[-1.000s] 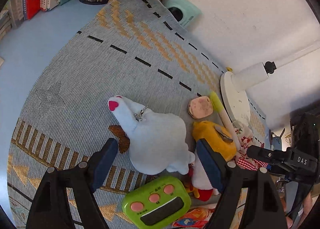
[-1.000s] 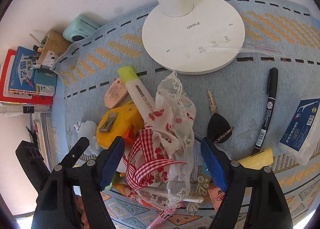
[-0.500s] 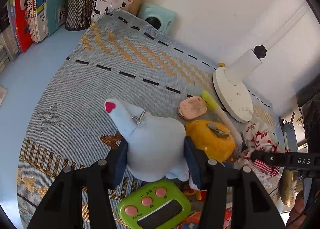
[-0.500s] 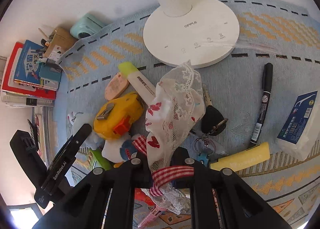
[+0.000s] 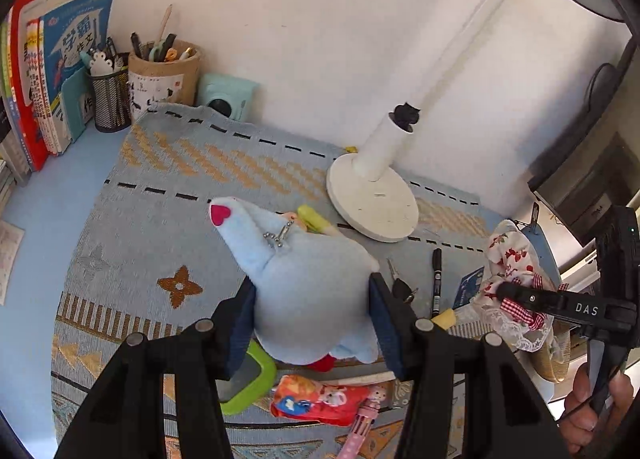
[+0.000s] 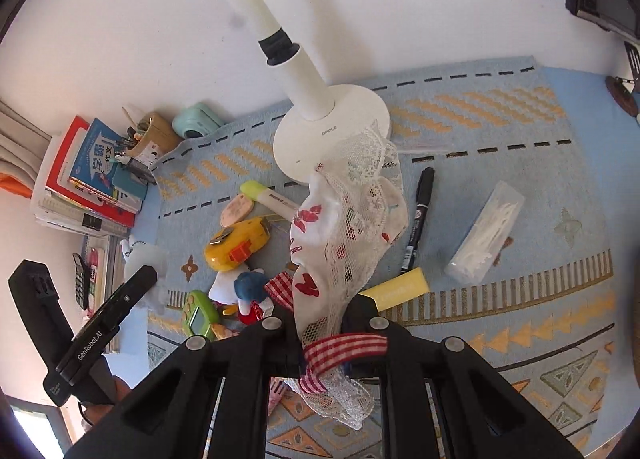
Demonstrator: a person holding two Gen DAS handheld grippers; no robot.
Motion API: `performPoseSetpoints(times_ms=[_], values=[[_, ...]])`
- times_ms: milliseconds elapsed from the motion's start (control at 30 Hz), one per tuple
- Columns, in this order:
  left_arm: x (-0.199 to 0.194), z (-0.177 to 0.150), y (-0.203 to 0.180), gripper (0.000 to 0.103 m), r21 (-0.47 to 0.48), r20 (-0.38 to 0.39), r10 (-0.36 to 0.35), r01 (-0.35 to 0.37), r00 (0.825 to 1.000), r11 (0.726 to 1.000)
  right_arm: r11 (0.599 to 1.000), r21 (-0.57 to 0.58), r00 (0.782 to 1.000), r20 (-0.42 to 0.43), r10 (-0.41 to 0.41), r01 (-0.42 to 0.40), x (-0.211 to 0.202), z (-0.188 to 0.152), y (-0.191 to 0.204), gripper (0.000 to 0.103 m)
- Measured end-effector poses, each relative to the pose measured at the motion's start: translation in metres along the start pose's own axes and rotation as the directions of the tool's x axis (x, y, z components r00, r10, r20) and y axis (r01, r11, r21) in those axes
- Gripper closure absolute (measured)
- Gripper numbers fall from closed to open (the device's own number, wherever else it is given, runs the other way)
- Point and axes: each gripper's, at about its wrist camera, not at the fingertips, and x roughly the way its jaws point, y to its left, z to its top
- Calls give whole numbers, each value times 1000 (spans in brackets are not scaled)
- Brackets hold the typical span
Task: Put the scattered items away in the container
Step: 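Carry the white plush with the left tool into the basket while the right tool releases the lace cloth there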
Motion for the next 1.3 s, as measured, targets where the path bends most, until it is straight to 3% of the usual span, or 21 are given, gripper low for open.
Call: performPoseSetpoints(times_ms=[133, 267, 500, 667, 767, 867, 1000, 1233, 1300], values=[[2, 4, -75, 54, 163, -2, -65, 65, 998, 985, 998, -4, 995, 75, -64, 64, -39, -13, -31, 91], [17, -1, -160, 54, 294, -46, -184, 189, 982, 937, 990, 52, 982, 129, -135, 129, -79, -33, -77, 91], [53, -21, -302, 54, 419, -177, -352, 394, 919, 818, 946, 238, 942, 201, -270, 220, -151, -62, -176, 91], [81, -47, -388, 54, 489, -271, -392, 477, 879, 731, 890, 348, 897, 218, -384, 296, -186, -77, -249, 91], [102, -67, -429, 54, 501, -320, -395, 508, 861, 700, 866, 397, 888, 211, -409, 305, -199, -80, -291, 91], [122, -80, -461, 54, 517, -348, -379, 513, 857, 686, 864, 402, 890, 206, -408, 303, -204, -82, -317, 91], [149, -91, -486, 54, 502, -406, -361, 535, 839, 679, 875, 383, 904, 183, -388, 298, -197, -83, -339, 91], [183, -108, -498, 54, 510, -448, -299, 516, 842, 689, 896, 317, 918, 145, -369, 310, -185, -72, -361, 91], [190, -113, -500, 54, 544, -440, -256, 482, 861, 687, 900, 285, 923, 103, -370, 329, -175, -67, -365, 91]])
